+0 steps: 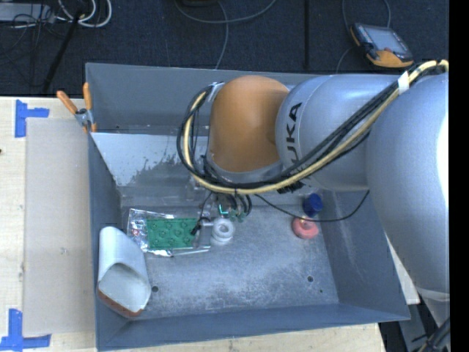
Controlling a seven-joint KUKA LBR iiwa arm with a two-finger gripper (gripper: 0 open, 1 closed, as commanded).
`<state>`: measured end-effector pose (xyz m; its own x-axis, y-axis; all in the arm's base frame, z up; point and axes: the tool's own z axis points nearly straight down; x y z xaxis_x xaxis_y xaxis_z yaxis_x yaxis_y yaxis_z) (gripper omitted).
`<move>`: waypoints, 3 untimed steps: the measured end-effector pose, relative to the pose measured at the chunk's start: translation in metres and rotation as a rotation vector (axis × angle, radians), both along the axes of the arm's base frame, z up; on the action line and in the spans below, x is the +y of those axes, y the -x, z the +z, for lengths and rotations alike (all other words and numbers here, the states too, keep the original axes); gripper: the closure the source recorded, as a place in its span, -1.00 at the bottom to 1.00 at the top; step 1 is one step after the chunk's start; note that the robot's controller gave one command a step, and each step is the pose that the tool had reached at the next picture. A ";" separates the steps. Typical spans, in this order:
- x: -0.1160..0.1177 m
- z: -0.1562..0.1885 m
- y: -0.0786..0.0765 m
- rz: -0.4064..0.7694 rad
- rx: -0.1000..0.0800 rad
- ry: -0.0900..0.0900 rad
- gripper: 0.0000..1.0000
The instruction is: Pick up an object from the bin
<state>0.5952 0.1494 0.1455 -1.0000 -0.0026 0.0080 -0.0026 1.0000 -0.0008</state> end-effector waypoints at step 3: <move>-0.005 0.066 -0.012 0.160 -0.018 -0.003 1.00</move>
Offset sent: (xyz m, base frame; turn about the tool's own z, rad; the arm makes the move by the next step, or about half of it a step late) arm 0.0186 -0.0049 -0.0755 -0.1501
